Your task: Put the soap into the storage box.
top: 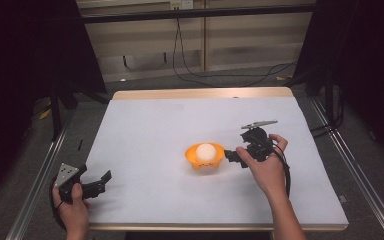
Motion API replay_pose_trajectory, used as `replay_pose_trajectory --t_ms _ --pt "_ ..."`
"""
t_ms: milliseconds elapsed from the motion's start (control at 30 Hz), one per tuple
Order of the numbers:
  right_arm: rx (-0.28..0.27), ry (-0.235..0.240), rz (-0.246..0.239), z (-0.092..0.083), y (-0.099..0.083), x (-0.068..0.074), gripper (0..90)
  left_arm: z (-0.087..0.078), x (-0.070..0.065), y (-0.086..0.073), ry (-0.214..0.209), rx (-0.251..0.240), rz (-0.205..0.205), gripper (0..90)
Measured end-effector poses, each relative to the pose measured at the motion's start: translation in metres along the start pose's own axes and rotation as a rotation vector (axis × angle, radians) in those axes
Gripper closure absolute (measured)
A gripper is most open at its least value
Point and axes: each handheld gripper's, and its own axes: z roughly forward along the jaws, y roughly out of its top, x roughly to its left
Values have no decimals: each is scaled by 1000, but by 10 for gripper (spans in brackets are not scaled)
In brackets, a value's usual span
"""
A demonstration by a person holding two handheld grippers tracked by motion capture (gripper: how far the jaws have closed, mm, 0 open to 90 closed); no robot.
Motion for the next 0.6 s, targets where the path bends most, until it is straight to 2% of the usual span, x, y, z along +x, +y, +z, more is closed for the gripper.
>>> replay_pose_trajectory --t_ms 433,467,600 --pt "-26 -48 37 -13 -32 -36 0 0 0 0 6 0 8 16" --pt "-32 -59 47 -15 -37 -42 0 0 0 0 6 1 10 16" --pt "-36 -67 58 -18 -44 -50 0 0 -1 0 5 1 8 17"
